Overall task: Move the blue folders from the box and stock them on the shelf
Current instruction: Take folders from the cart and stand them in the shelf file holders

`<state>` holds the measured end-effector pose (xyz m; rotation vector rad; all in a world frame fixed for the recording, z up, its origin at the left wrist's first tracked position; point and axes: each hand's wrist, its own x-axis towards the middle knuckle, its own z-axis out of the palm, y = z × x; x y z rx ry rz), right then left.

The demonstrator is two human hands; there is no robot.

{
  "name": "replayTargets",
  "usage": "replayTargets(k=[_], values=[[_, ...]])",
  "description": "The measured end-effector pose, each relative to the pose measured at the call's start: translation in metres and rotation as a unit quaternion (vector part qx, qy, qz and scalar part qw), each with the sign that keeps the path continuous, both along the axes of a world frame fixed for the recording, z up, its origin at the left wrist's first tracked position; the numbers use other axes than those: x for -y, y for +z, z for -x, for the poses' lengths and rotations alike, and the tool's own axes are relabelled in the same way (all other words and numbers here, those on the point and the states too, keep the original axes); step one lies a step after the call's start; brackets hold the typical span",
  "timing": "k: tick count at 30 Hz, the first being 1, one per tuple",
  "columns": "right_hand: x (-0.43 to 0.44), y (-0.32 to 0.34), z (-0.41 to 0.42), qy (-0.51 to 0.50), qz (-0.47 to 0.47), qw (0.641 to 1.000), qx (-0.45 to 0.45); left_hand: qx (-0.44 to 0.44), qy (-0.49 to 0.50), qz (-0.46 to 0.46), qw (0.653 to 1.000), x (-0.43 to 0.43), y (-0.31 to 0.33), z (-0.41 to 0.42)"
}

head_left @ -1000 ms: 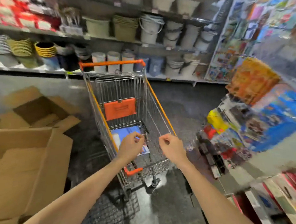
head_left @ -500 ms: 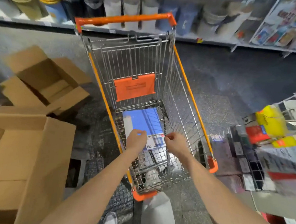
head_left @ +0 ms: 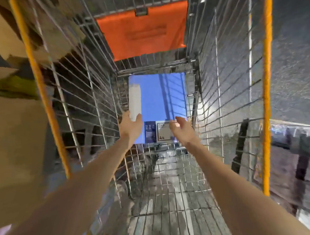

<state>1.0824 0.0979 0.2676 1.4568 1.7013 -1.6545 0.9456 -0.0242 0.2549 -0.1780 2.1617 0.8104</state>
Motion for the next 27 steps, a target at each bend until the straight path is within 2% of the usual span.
replayTargets(k=[3, 6, 8, 11, 13, 17, 21, 27], values=[[-0.002, -0.04, 0.001, -0.031, 0.098, 0.995, 0.005, 0.011, -0.03, 0.053, 0.998, -0.009, -0.028, 0.008], [0.011, -0.072, 0.004, -0.071, 0.088, 0.993, 0.026, 0.023, -0.082, 0.103, 0.991, -0.014, -0.05, 0.014], [0.018, -0.079, 0.005, -0.058, 0.066, 0.996, 0.033, 0.042, -0.067, 0.124, 0.989, -0.02, -0.057, 0.012], [0.021, -0.085, 0.011, -0.052, 0.1, 0.992, 0.061, 0.026, 0.007, 0.134, 0.991, -0.025, -0.066, 0.008], [0.018, -0.082, 0.015, -0.043, 0.111, 0.99, 0.073, -0.002, 0.045, 0.124, 0.991, -0.021, -0.066, 0.01], [0.004, -0.062, 0.019, -0.016, 0.124, 0.988, 0.095, -0.042, 0.043, 0.086, 0.995, -0.01, -0.046, 0.021], [-0.012, -0.029, 0.026, -0.035, 0.086, 0.993, 0.072, -0.027, -0.011, 0.023, 0.999, -0.004, -0.016, 0.028], [-0.027, 0.052, 0.052, -0.072, 0.009, 0.997, 0.004, -0.079, -0.098, -0.075, 0.989, -0.019, 0.058, 0.01]])
